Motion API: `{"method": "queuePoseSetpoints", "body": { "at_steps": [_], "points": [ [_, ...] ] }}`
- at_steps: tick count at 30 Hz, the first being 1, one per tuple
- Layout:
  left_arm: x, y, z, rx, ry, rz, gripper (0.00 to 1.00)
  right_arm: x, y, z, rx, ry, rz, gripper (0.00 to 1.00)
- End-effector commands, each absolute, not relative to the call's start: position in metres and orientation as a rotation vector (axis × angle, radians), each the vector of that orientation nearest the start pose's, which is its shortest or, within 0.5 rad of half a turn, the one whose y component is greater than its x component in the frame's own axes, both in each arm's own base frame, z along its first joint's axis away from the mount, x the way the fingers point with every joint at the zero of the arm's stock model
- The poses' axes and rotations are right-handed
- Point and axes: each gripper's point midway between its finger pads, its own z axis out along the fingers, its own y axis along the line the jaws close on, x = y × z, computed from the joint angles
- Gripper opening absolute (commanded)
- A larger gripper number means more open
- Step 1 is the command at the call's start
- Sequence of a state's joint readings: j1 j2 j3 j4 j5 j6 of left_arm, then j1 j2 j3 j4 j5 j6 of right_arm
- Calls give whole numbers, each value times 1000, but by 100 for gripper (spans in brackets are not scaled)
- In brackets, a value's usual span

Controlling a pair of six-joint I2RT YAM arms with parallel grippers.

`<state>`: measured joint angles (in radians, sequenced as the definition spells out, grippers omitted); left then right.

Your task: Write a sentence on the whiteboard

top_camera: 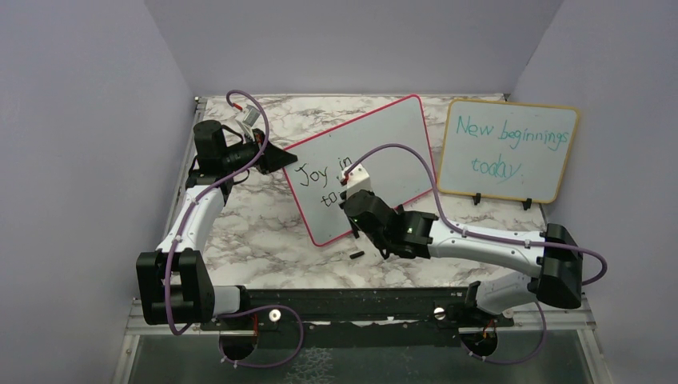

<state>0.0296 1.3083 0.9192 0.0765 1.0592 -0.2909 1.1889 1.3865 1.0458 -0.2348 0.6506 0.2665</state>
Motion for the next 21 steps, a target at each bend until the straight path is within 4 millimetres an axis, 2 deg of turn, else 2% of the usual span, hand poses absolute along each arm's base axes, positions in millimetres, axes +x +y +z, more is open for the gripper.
{"method": "queuePoseSetpoints", "body": {
  "at_steps": [1, 21],
  "points": [
    [348, -139, 213, 414, 1908, -1033, 0, 241, 316, 191, -521, 1956, 165, 0],
    [348, -139, 213, 414, 1909, -1034, 0, 249, 318, 183, -499, 1962, 140, 0]
  ]
}}
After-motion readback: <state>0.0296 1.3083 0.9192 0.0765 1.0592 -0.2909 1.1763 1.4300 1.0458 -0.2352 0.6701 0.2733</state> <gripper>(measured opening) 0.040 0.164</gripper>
